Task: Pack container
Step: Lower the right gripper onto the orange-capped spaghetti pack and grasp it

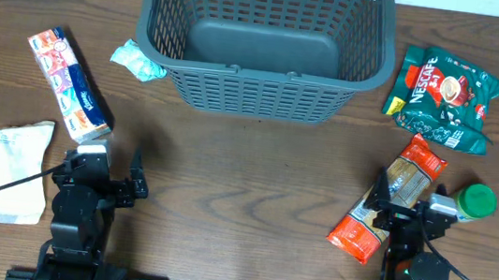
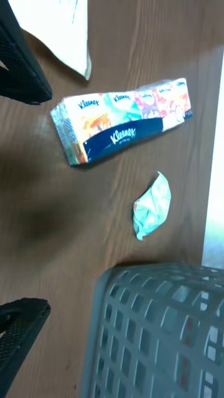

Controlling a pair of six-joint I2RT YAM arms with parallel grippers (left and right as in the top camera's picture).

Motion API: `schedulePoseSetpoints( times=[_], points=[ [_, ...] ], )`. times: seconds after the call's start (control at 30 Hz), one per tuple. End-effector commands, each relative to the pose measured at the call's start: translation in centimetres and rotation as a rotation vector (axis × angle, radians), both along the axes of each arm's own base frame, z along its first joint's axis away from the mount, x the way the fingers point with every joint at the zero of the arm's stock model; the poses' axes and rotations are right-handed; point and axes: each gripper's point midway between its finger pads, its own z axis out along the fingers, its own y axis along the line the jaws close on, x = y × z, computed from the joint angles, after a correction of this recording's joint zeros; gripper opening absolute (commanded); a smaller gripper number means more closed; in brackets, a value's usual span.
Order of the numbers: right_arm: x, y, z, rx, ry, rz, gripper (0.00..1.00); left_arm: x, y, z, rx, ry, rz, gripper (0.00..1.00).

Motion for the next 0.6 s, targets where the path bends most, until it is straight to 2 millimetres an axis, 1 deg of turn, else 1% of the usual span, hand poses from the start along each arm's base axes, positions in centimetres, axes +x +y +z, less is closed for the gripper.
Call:
schedulePoseSetpoints(
  times=[0.0, 0.07, 0.13, 0.27, 0.4, 0.47, 0.57],
  points=[
    [-0.2, 2.0, 0.1, 0.057, 0.026, 0.107, 0.99, 0.1, -1.2, 1.4, -0.062, -0.029, -0.048, 0.98],
    [-0.6, 1.9, 0.1, 0.063, 0.081, 0.102, 0.99, 0.0, -1.2, 2.0, -0.108, -0.03, -0.031, 0.98],
    [-1.1, 1.6, 0.6, 0.061, 0.134, 0.088, 0.99, -0.3, -1.2, 2.3, -0.123, -0.007, -0.024, 0.98],
    [-1.6, 1.6, 2.9, 0.062, 0.219, 0.087, 0.99, -1.2, -1.5, 2.3, -0.125, 0.094, -0.036, 0.98],
    [-1.7, 1.9, 5.3, 0.073, 0.342, 0.093, 0.99, -1.8, -1.7, 2.6, -0.125, 0.196, -0.04, 0.98],
    [-1.7, 1.9, 6.1, 0.08, 0.429, 0.088, 0.99, -1.9, -2.1, 2.8, -0.134, 0.247, -0.056, 0.98],
    [-2.1, 1.9, 6.6, 0.151, 0.599, 0.05, 0.99, -1.9, -2.7, 2.9, -0.151, 0.328, -0.08, 0.98]
  ],
)
